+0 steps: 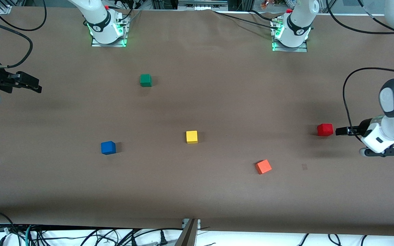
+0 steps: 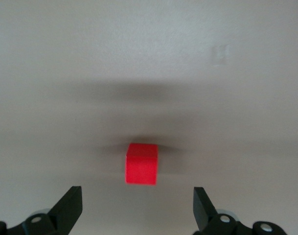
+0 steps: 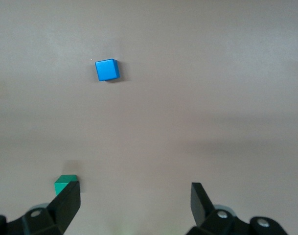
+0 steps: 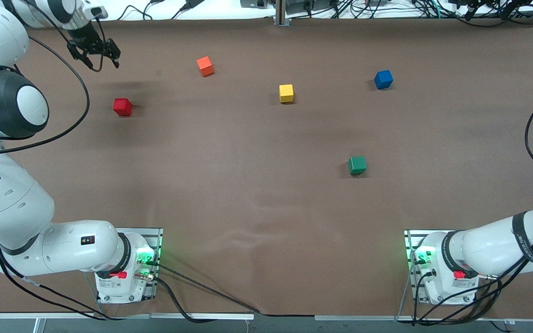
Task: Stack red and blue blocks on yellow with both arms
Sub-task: 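Lower the left gripper around the red cube and close it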
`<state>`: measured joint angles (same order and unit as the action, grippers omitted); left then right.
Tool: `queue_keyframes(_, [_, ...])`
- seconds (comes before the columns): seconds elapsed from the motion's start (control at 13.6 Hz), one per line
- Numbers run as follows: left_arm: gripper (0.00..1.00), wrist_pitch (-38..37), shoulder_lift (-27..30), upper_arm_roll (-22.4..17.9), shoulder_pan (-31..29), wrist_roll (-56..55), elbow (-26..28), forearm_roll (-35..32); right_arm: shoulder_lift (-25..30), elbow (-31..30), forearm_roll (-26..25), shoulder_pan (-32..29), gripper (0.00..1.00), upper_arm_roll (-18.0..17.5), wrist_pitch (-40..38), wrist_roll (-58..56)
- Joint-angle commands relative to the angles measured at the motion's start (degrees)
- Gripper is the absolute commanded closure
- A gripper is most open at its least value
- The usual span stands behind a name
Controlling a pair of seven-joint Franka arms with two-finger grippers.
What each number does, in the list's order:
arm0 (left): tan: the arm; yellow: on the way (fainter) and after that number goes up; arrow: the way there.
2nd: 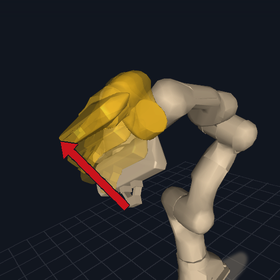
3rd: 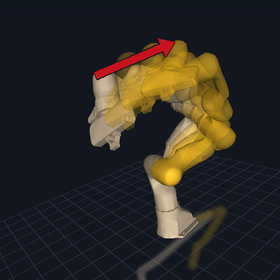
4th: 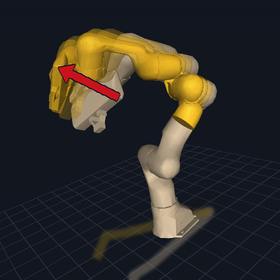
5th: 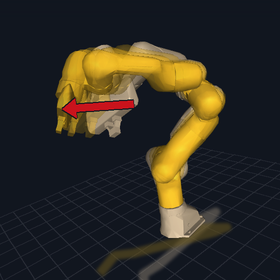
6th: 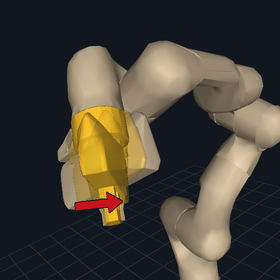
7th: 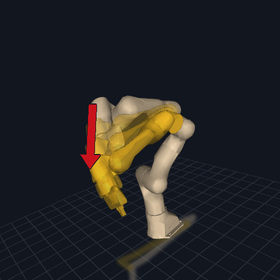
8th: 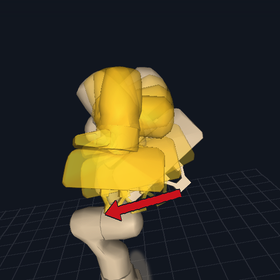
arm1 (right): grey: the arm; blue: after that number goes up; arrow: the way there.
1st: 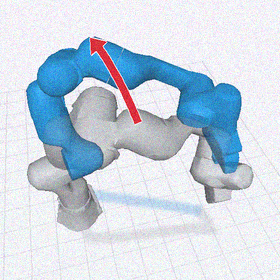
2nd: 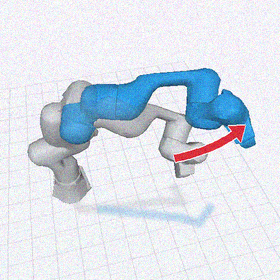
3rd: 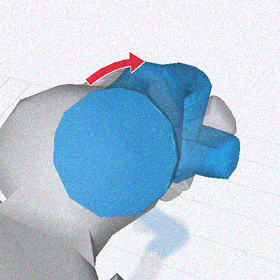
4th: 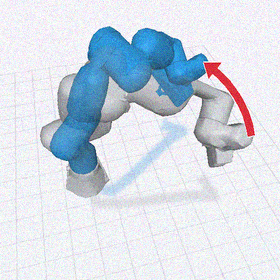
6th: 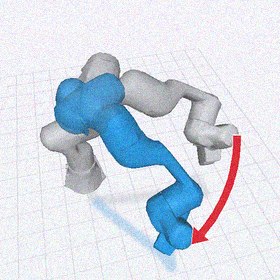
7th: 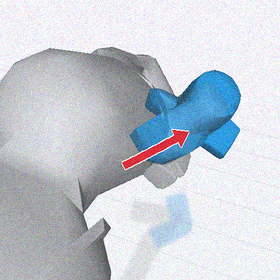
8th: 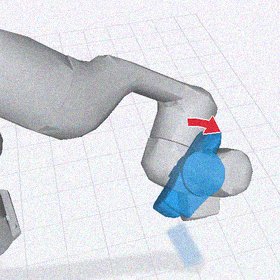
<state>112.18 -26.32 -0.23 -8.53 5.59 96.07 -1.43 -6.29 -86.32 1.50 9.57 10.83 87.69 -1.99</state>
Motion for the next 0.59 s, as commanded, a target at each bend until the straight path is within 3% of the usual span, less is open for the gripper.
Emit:
queue_keyframes(0.0, [0.00,7.94,2.59,0.67,-0.61,2.32,8.85,0.20,0.23,0.19,-0.36,-0.26,0.00,-0.02,-0.94,0.50])
queue_keyframes(0.22, [0.00,18.23,2.50,0.67,-1.40,5.04,16.76,0.28,0.23,0.19,-0.36,-0.26,0.00,-0.02,-1.03,0.58])
queue_keyframes(0.52, [0.00,22.72,2.15,0.76,-1.40,5.04,21.17,0.20,0.23,0.19,-0.36,-0.26,0.00,-0.02,-1.11,0.50])
